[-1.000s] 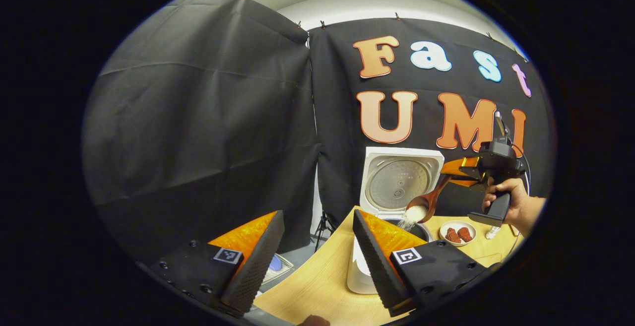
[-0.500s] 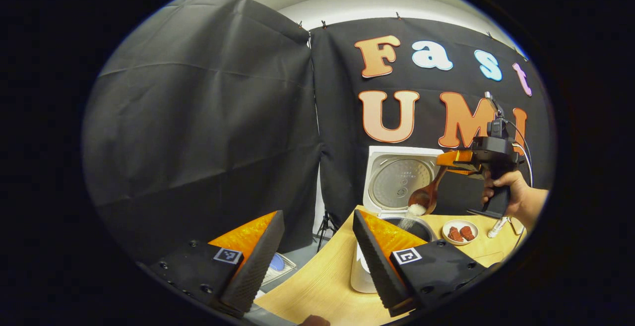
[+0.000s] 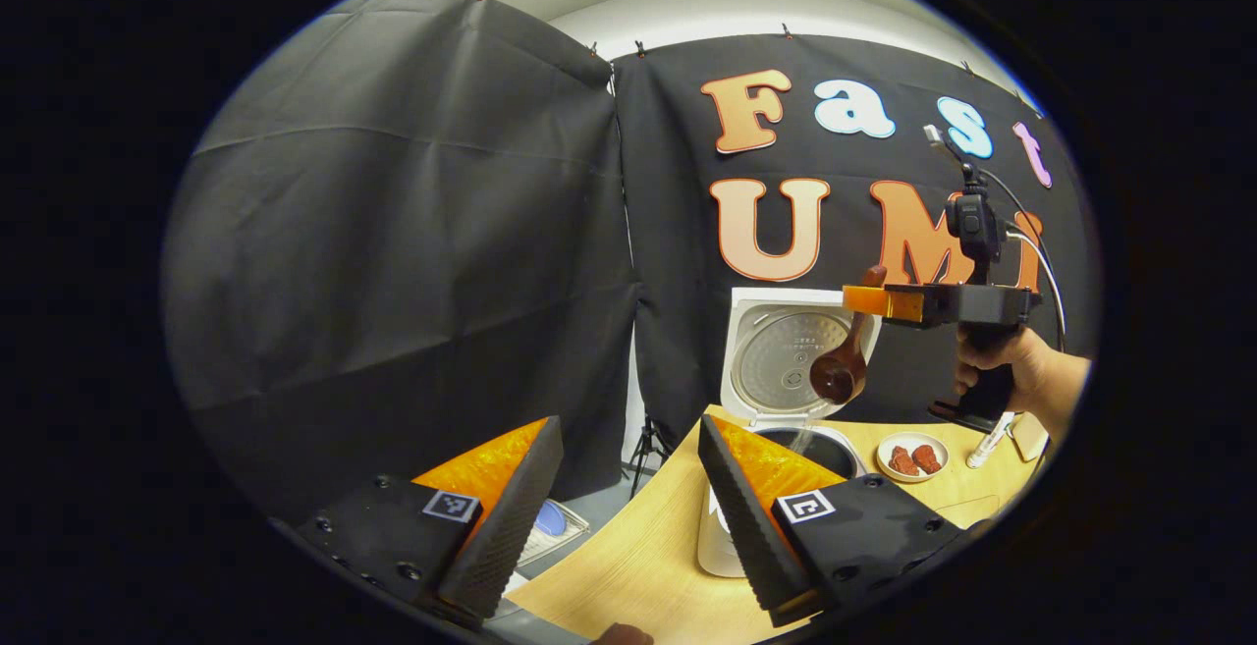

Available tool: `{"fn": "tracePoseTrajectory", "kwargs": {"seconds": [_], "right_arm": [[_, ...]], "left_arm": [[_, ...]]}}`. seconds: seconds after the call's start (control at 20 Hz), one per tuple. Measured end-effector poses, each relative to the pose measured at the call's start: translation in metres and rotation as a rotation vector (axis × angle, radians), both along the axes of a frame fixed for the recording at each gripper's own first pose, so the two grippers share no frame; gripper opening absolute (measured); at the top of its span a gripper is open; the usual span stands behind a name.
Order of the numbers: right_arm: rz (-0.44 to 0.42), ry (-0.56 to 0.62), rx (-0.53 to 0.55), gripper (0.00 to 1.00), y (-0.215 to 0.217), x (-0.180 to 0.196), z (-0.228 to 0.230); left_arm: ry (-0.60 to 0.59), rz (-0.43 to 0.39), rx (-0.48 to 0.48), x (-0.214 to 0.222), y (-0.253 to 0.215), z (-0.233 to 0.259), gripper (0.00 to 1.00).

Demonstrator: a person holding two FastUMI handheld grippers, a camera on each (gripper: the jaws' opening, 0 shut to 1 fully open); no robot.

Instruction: Close the left gripper, press the button to open the rice cooker; take a wooden spoon from the chopstick holder with the right hand, scoop a spoonful of rice and pour it into the rice cooker, then put the wooden spoon back into the chopstick holder.

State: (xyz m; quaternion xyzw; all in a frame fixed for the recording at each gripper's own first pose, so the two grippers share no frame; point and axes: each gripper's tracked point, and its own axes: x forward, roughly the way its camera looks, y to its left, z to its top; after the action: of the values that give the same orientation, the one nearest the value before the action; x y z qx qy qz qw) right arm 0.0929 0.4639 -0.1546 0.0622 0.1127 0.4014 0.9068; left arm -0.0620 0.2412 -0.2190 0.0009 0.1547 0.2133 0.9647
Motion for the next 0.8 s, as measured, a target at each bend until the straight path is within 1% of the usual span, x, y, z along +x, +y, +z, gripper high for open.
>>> {"fn": "tracePoseTrajectory", "kwargs": {"seconds": [0.1, 0.2, 0.25, 0.35, 0.55, 0.65, 0.8], "right_arm": [[0.038, -0.068, -0.025, 0.17, 0.003, -0.008, 0.008], [0.071, -0.099, -0.030, 0.17, 0.002, -0.013, 0.013], [0.080, -0.102, -0.030, 0.17, 0.001, -0.014, 0.015], [0.083, -0.070, 0.000, 0.17, -0.008, -0.013, 0.021], [0.035, 0.005, 0.084, 0.17, -0.040, -0.002, 0.028], [0.006, 0.029, 0.097, 0.17, -0.066, -0.005, 0.031], [-0.053, 0.054, 0.099, 0.17, -0.116, -0.007, 0.026]], "left_arm": [[0.001, -0.001, 0.011, -0.001, -0.002, 0.001, 0.95], [-0.002, -0.010, 0.025, 0.000, -0.006, 0.005, 0.94], [-0.003, -0.013, 0.031, 0.001, -0.010, 0.008, 0.94], [-0.007, -0.020, 0.045, 0.000, -0.016, 0.011, 0.94], [-0.009, -0.029, 0.061, 0.001, -0.034, 0.015, 0.94], [-0.010, -0.039, 0.058, 0.003, -0.045, 0.016, 0.94], [-0.011, -0.063, 0.071, 0.011, -0.066, 0.019, 0.94]]}}
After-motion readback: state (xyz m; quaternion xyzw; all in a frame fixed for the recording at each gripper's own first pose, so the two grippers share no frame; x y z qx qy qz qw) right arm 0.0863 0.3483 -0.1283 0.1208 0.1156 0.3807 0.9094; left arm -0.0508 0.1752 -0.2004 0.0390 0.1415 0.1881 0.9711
